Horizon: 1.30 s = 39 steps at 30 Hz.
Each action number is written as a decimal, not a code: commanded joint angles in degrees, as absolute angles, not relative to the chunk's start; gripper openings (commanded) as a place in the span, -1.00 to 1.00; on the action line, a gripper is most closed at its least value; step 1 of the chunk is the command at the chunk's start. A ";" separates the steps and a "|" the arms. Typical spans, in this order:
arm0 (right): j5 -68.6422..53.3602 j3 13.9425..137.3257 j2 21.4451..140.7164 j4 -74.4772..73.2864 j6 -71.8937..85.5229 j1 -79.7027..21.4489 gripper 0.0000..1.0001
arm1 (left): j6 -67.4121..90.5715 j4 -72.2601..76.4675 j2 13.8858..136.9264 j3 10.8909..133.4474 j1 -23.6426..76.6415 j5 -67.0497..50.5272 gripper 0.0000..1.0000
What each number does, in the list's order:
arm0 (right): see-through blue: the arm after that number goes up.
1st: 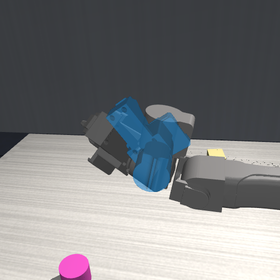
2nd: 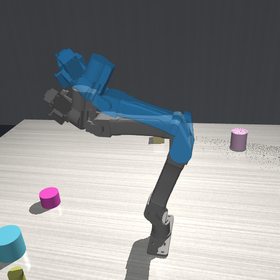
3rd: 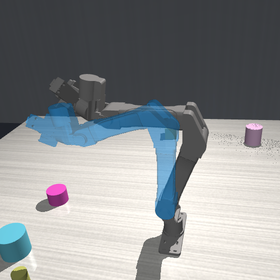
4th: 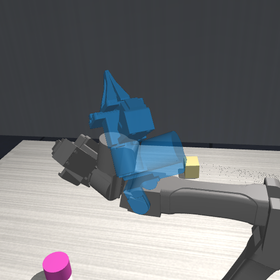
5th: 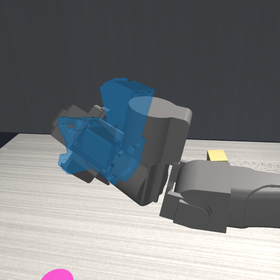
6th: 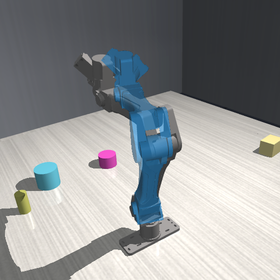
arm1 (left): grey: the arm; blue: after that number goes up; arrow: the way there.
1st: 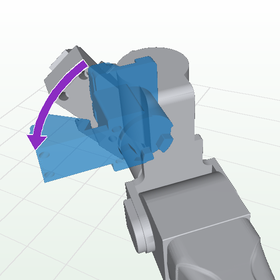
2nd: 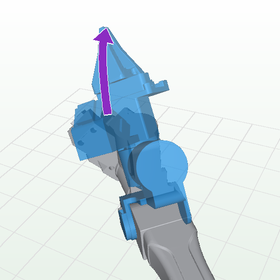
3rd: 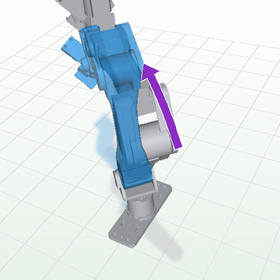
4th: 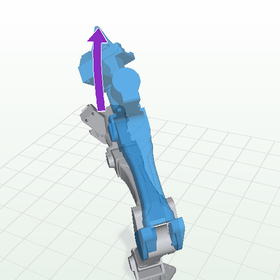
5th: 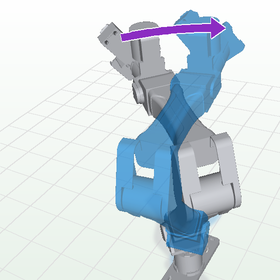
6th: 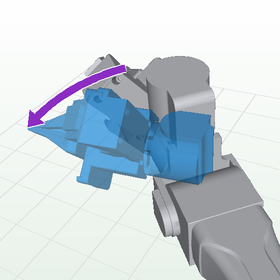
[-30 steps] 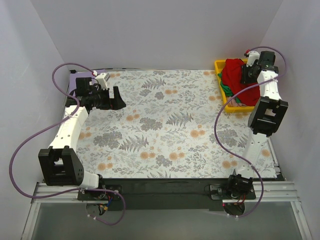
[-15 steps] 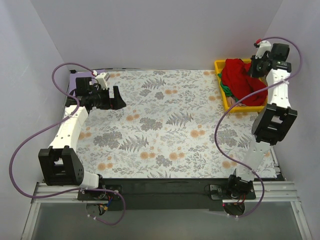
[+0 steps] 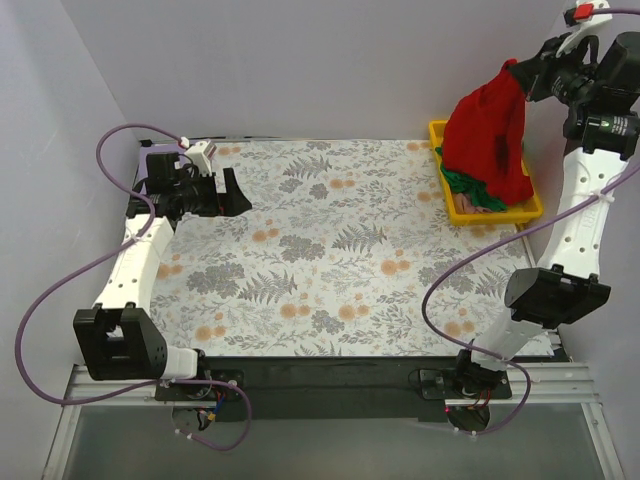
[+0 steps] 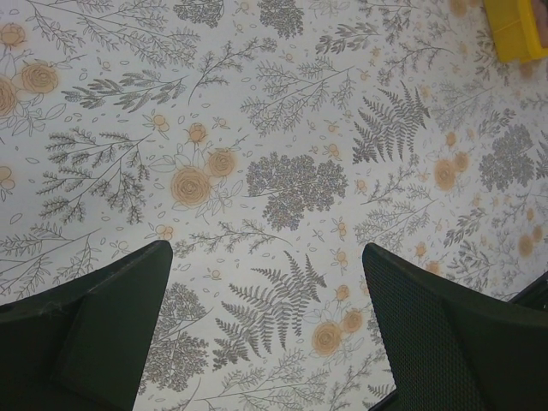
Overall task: Fold and stack the t-shirts
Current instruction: Grab the tshirt from the pile, then move the tshirt to the center of the board
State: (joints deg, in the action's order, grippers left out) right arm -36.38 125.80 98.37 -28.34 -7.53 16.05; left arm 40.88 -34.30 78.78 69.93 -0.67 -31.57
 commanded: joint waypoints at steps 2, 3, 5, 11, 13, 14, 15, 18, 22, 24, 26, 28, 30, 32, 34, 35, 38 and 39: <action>-46.14 127.09 93.08 -10.40 7.45 15.56 -0.97 | 42.54 -33.75 75.15 71.63 -0.79 -32.34 0.87; -46.93 127.18 92.21 -5.93 11.30 14.86 -0.97 | 42.97 -33.75 74.89 71.37 -0.79 -32.08 0.87; -47.81 127.61 91.67 -2.39 14.40 13.81 -0.97 | 43.59 -33.84 74.88 71.11 -0.79 -31.99 0.87; -48.26 130.25 90.88 7.38 21.00 7.23 -0.97 | 45.52 -33.66 73.92 69.96 -0.88 -32.43 0.87; -46.94 130.78 90.44 8.78 21.01 5.11 -0.97 | 46.57 -33.23 73.30 69.44 -0.88 -32.08 0.87; -46.50 130.69 90.27 9.14 20.31 4.05 -0.97 | 47.28 -32.96 73.04 68.48 -0.79 -31.82 0.87; -45.19 130.52 90.09 9.31 19.52 1.78 -0.97 | 48.68 -32.70 72.78 68.03 -0.79 -31.47 0.87; -43.34 129.38 89.38 12.20 18.90 -2.78 -0.97 | 50.36 -31.12 71.20 65.49 -0.79 -31.20 0.87; -39.30 131.83 89.99 15.03 18.72 -8.25 -0.97 | 51.15 -29.71 67.95 63.81 -0.79 -29.71 0.87; -37.71 134.03 90.53 16.42 18.54 -11.49 -0.97 | 50.98 -29.97 67.59 63.90 -0.88 -29.18 0.88; -35.87 134.47 90.79 17.57 17.93 -13.70 -0.97 | 51.15 -30.06 67.33 64.16 -0.79 -28.57 0.87; -34.46 134.47 90.88 18.54 16.10 -17.39 -0.97 | 51.33 -29.97 67.32 64.51 -0.79 -28.04 0.88; -34.19 133.52 90.88 18.46 14.07 -21.08 -0.97 | 51.77 -29.88 67.41 64.86 -0.88 -27.78 0.88; -33.49 130.62 89.30 18.20 11.43 -24.24 -0.97 | 51.85 -29.88 67.59 65.65 -0.79 -26.90 0.88; -31.91 122.55 85.98 17.93 9.77 -25.48 -0.97 | 51.51 -30.32 67.68 66.35 -1.14 -26.46 0.87; -31.38 119.04 84.57 17.76 6.71 -26.01 -0.97 | 51.07 -30.58 67.68 67.05 -1.23 -26.46 0.88; -26.12 104.10 77.71 15.39 -2.06 -26.10 -0.97 | 48.35 -32.78 67.85 68.46 -1.23 -27.94 0.88; -22.45 99.97 73.52 15.03 -4.28 -26.10 -0.97 | 46.25 -34.26 68.03 68.73 -1.40 -28.38 0.88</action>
State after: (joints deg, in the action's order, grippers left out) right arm -31.88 107.42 80.16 14.13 5.89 -26.06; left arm 49.89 -31.86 68.77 65.67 -1.02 -27.64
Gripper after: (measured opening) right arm 0.039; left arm 0.938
